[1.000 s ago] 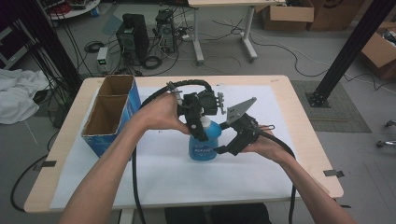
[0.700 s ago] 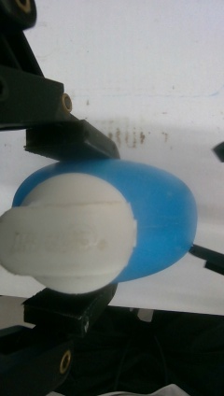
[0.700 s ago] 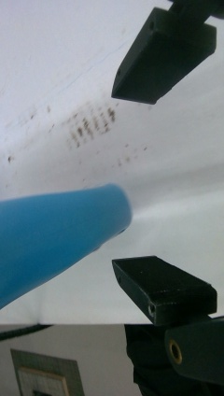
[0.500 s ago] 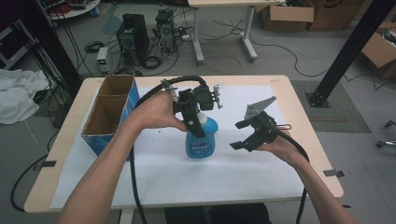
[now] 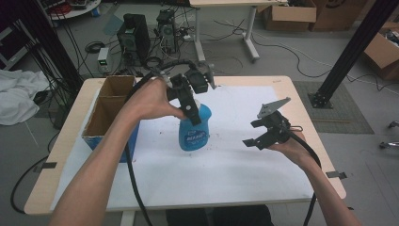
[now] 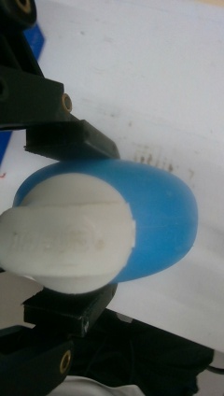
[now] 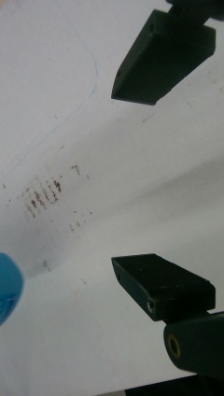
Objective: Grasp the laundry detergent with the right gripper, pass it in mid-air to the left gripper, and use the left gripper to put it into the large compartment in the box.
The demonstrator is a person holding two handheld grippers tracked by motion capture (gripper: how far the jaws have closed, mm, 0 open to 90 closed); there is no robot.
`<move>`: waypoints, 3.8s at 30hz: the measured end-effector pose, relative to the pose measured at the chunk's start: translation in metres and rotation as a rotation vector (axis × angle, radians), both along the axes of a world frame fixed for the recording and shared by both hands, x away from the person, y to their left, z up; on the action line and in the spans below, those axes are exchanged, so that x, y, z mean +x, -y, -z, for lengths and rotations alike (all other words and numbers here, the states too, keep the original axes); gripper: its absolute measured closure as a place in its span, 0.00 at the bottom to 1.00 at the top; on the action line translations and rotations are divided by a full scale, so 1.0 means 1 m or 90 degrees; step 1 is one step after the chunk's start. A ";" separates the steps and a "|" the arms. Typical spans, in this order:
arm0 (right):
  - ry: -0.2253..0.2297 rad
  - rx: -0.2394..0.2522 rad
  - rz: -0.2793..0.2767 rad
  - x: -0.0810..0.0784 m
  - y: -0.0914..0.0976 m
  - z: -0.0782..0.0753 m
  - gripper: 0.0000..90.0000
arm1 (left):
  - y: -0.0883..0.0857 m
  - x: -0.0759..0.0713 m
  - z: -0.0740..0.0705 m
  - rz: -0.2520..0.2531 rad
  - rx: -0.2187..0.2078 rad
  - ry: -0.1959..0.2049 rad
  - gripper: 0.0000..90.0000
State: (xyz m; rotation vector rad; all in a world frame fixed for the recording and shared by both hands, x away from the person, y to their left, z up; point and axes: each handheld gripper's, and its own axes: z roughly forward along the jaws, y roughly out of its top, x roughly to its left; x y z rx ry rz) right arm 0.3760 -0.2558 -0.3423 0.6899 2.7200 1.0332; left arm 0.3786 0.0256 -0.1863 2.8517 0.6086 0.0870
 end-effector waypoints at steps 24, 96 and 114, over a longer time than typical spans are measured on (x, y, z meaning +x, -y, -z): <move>0.010 -0.014 0.031 0.003 0.011 -0.002 0.20 | -0.089 0.023 -0.082 -0.347 -0.003 0.010 0.43; 0.025 -0.077 0.043 -0.007 0.014 -0.011 0.24 | -0.217 0.030 0.052 -0.682 0.015 0.006 0.43; 0.024 -0.081 0.050 -0.010 0.019 -0.008 0.24 | -0.217 0.033 0.076 -0.698 0.013 0.018 0.43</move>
